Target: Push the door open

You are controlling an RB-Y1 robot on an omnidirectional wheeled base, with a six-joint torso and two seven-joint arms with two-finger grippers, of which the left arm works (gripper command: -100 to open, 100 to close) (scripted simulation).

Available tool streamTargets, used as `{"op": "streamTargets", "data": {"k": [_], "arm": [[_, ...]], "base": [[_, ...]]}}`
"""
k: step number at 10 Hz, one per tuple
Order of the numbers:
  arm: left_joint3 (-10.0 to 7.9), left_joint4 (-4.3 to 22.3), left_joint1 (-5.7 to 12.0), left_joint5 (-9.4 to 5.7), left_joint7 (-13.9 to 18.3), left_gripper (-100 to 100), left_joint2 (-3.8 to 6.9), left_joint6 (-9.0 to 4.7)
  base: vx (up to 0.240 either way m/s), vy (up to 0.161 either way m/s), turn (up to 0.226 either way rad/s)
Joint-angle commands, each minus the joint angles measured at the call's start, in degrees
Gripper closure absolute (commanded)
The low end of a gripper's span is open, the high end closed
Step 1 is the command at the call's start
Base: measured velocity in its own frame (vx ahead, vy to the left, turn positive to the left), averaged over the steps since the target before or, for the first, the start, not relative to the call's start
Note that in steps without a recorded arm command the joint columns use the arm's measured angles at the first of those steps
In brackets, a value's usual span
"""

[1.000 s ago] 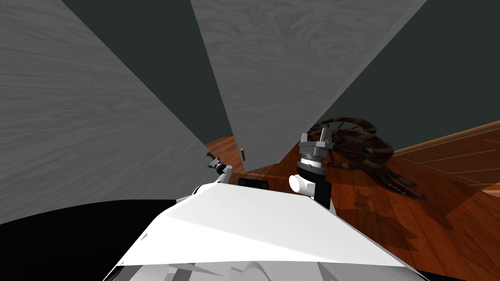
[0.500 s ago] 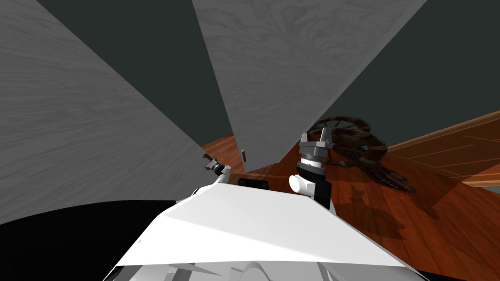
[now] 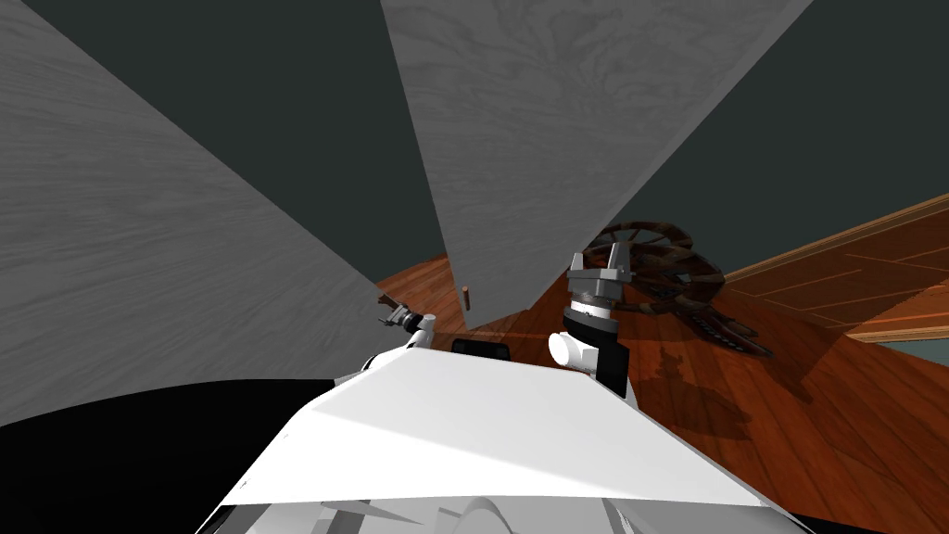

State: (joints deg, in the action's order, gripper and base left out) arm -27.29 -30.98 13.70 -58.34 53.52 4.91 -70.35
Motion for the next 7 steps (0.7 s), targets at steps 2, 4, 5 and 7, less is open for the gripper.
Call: {"op": "streamTargets", "data": {"k": [2, 4, 5, 7], "arm": [[-0.8, -2.7, -2.34, -0.35, -0.9, 100, -0.41, -0.52], [-3.04, -2.6, -2.3, -1.37, -1.5, 100, -0.44, -1.66], [-3.04, -2.6, -2.3, -1.37, -1.5, 100, -0.44, -1.66], [-3.04, -2.6, -2.3, -1.37, -1.5, 100, -0.44, -1.66]], "base": [[0.002, 0.012, -0.005], [0.021, 0.042, -0.102], [0.017, 0.061, -0.033], [0.012, 0.016, 0.012]]}}
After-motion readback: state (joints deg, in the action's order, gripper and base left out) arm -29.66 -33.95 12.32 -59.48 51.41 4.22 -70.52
